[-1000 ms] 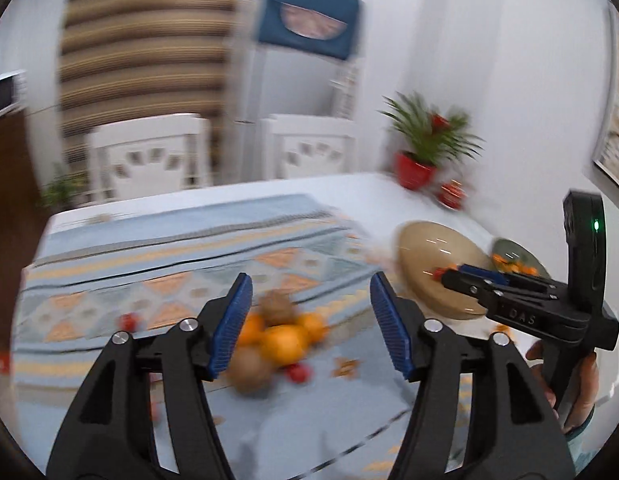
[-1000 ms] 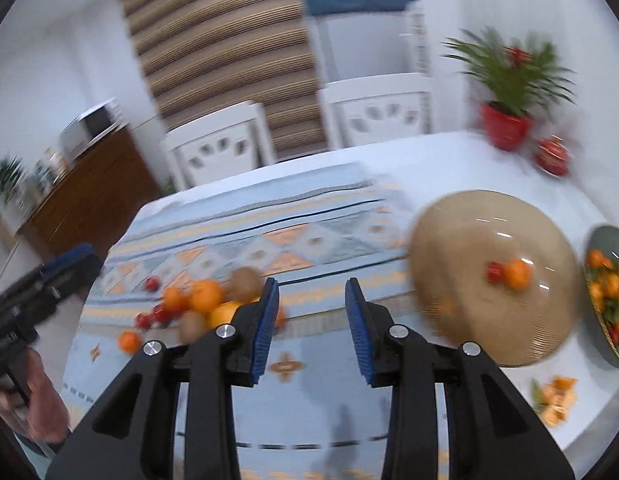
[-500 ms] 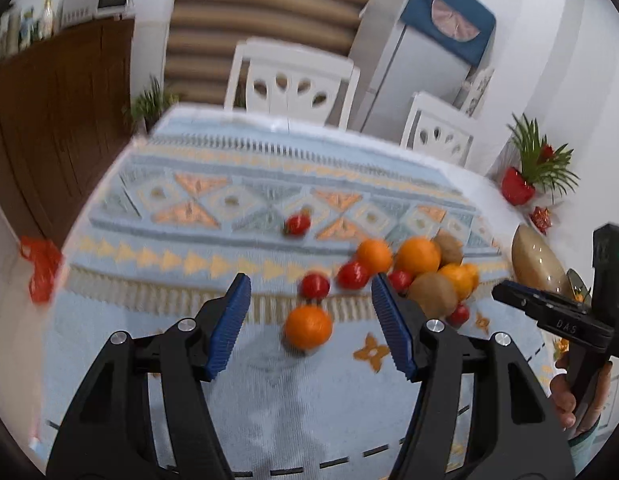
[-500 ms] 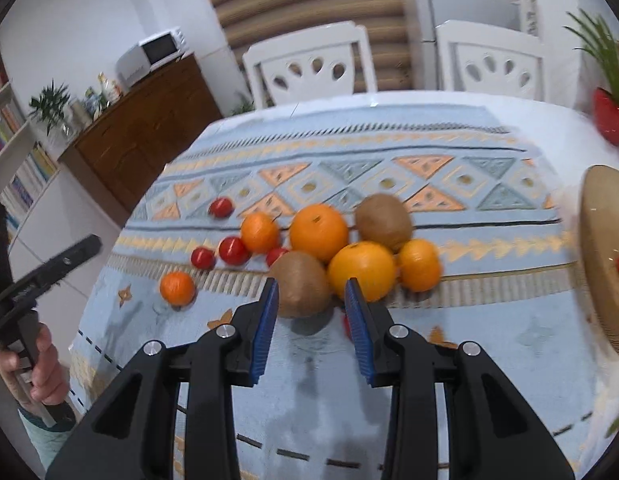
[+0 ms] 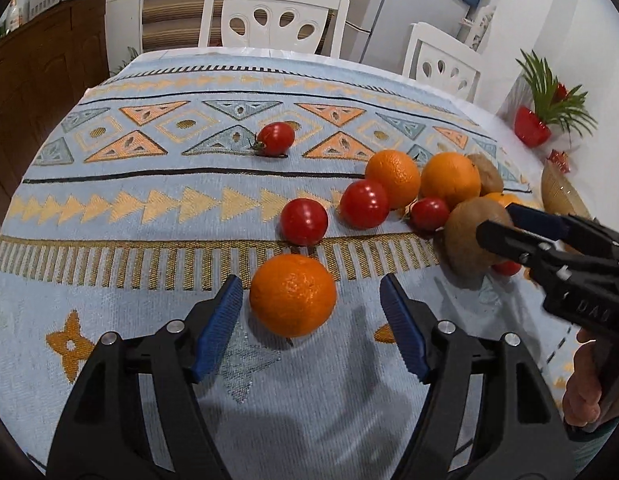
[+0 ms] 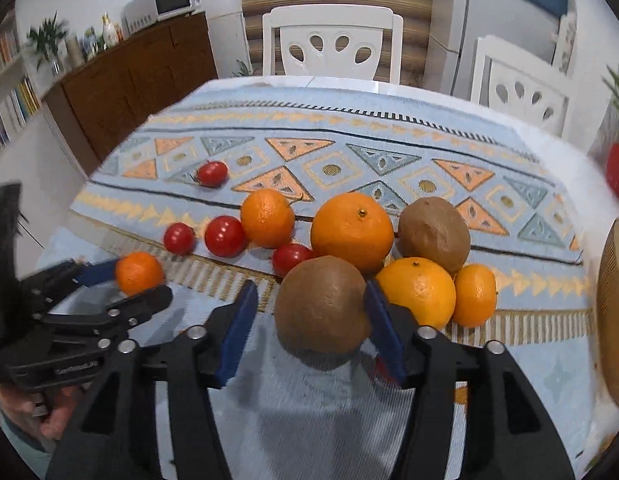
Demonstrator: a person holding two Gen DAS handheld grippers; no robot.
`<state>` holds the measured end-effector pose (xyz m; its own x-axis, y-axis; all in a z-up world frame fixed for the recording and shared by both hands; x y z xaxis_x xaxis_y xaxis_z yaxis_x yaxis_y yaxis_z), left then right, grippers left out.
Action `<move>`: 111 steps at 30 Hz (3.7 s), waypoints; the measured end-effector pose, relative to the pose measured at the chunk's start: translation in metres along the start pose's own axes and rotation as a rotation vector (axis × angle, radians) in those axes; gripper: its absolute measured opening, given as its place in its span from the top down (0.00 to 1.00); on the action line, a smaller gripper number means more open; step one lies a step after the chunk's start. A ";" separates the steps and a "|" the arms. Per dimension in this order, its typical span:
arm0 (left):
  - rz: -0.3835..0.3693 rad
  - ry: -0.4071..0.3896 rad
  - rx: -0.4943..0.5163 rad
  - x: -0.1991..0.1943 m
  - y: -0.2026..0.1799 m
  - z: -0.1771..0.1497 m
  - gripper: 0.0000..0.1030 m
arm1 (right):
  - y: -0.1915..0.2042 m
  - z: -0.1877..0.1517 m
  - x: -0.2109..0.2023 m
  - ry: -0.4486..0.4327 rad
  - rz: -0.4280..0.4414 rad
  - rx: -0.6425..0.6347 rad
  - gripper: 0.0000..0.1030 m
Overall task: Organize fruits
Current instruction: 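Grasp a mandarin with the left tool while the right tool grasps a brown kiwi, then carry mandarin and kiwi to the amber glass bowl and open both tools, then move both open tools back to the row of fruit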
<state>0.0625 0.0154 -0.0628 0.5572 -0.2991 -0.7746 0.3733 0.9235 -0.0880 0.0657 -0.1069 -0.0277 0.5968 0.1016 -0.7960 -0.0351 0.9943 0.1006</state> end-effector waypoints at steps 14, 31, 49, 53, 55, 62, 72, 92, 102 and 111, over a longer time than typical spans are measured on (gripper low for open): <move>0.120 -0.018 0.044 0.001 0.003 -0.001 0.61 | 0.001 -0.009 -0.005 -0.048 -0.066 -0.037 0.44; 0.101 -0.104 0.076 -0.015 -0.007 0.004 0.61 | -0.020 -0.073 -0.039 0.112 0.228 0.136 0.39; 0.154 -0.096 0.145 -0.022 -0.021 0.007 0.61 | -0.022 -0.076 -0.019 0.103 0.196 0.136 0.42; 0.125 -0.130 0.178 -0.042 -0.046 0.025 0.61 | -0.038 -0.074 -0.030 0.084 0.226 0.178 0.42; 0.105 -0.155 0.214 -0.051 -0.067 0.039 0.61 | -0.054 -0.069 -0.041 0.060 0.233 0.214 0.42; -0.077 -0.197 0.331 -0.047 -0.175 0.092 0.61 | -0.142 -0.039 -0.096 -0.091 0.156 0.328 0.42; -0.332 -0.196 0.458 -0.017 -0.339 0.139 0.61 | -0.301 -0.019 -0.146 -0.213 -0.059 0.568 0.42; -0.482 -0.033 0.476 0.061 -0.431 0.136 0.59 | -0.390 -0.056 -0.117 -0.073 -0.155 0.789 0.41; -0.475 -0.118 0.398 0.018 -0.388 0.140 0.38 | -0.367 -0.037 -0.173 -0.232 -0.134 0.731 0.33; -0.262 -0.209 0.275 -0.040 -0.262 0.095 0.31 | -0.231 -0.020 -0.146 -0.221 0.032 0.451 0.26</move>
<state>0.0132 -0.2378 0.0505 0.5449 -0.5833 -0.6024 0.6902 0.7199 -0.0727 -0.0292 -0.3503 0.0531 0.7585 0.0740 -0.6475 0.2644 0.8732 0.4095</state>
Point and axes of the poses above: each gripper's, at about its wrist camera, not at the fingertips, and x roughly the way its jaws point, y to its left, z to its top, the point moved 10 cm from there along x, roughly the way its jaws point, and after that the axes turned 12 degrees about x, right-handed, at the moved point
